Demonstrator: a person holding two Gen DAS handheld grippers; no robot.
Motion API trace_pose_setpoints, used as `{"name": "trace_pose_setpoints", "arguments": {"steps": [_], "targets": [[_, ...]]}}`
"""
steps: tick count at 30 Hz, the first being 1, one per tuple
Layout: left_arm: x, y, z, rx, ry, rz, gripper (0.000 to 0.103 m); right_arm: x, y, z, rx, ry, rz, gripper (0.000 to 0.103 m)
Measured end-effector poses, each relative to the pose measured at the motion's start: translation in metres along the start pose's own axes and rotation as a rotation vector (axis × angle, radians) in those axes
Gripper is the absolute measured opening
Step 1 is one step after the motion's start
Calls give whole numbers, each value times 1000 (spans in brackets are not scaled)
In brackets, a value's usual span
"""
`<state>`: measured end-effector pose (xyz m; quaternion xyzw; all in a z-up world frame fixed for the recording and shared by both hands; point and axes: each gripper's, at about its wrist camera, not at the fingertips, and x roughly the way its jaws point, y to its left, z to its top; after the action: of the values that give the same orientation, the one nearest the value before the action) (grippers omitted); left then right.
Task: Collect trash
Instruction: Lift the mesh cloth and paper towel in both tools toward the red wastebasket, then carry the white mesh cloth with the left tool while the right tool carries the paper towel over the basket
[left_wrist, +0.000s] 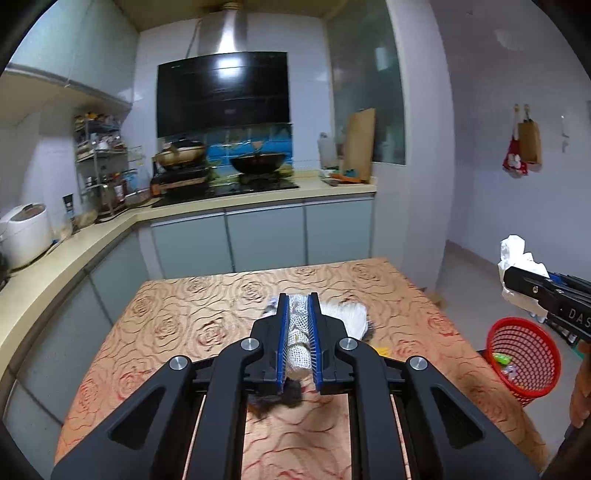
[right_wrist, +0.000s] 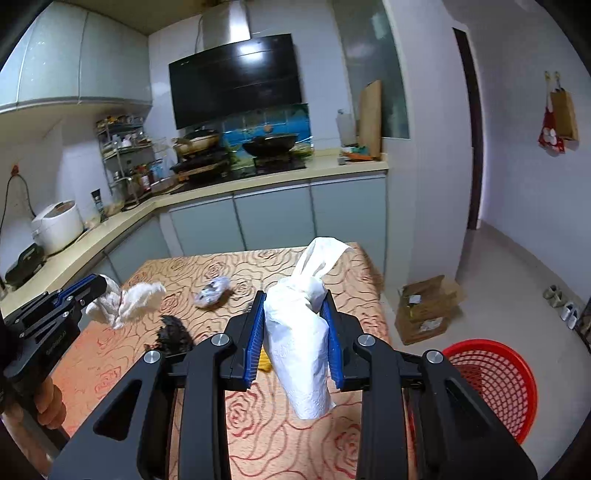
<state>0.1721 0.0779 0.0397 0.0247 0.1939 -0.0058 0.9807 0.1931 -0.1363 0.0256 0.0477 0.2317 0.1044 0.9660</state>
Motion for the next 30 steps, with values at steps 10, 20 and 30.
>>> {"name": "trace_pose_setpoints", "arguments": {"steps": [10, 20, 30], "targets": [[9, -40, -1, 25, 6, -82, 10, -12, -32, -2, 35, -10, -53, 29], [5, -23, -40, 37, 85, -126, 25, -16, -41, -10, 50, -9, -57, 29], [-6, -31, -96, 139, 204, -309, 48, -26, -34, -13, 43, -12, -45, 29]]}}
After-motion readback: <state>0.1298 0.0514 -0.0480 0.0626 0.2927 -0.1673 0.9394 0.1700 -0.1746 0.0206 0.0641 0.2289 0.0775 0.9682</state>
